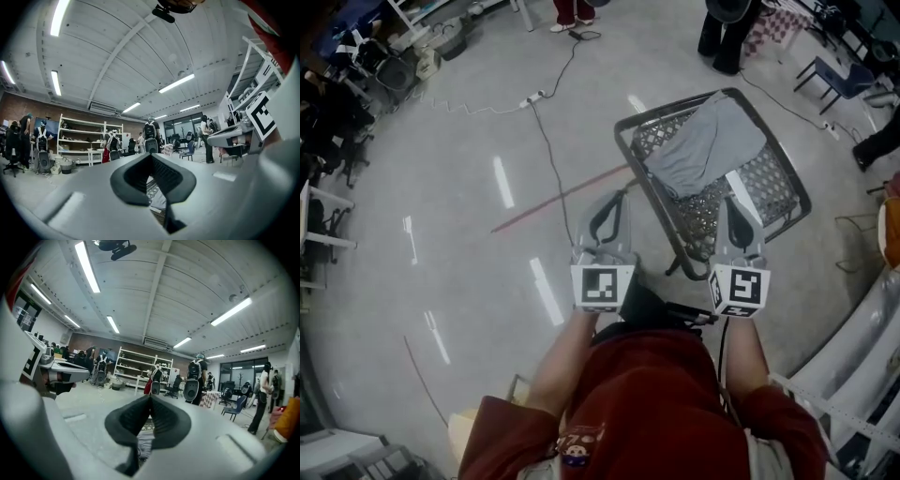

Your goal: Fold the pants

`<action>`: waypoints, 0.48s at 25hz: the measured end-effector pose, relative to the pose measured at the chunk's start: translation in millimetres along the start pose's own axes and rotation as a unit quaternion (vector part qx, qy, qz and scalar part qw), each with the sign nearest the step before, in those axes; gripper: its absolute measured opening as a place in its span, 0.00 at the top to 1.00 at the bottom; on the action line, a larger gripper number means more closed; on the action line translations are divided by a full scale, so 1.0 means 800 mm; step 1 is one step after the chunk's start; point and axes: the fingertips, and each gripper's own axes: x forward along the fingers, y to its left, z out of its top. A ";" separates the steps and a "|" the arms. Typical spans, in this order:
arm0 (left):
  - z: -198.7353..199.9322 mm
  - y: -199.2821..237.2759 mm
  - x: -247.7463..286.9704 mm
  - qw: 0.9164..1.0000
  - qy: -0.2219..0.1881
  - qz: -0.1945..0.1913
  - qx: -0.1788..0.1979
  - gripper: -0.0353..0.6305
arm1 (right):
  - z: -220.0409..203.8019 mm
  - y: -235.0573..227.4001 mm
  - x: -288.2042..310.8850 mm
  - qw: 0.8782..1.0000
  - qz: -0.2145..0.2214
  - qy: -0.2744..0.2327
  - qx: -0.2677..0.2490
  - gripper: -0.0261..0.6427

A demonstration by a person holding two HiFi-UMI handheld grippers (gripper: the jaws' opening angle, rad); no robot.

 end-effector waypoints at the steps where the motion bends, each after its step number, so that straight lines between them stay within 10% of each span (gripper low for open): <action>1: -0.003 0.004 0.006 1.000 0.001 -0.006 0.003 0.94 | -0.003 0.002 0.006 1.000 -0.003 0.002 -0.002 0.96; 12: -0.026 0.088 0.116 0.995 -0.010 -0.092 0.026 0.94 | -0.014 0.028 0.130 0.998 -0.055 0.018 -0.004 0.96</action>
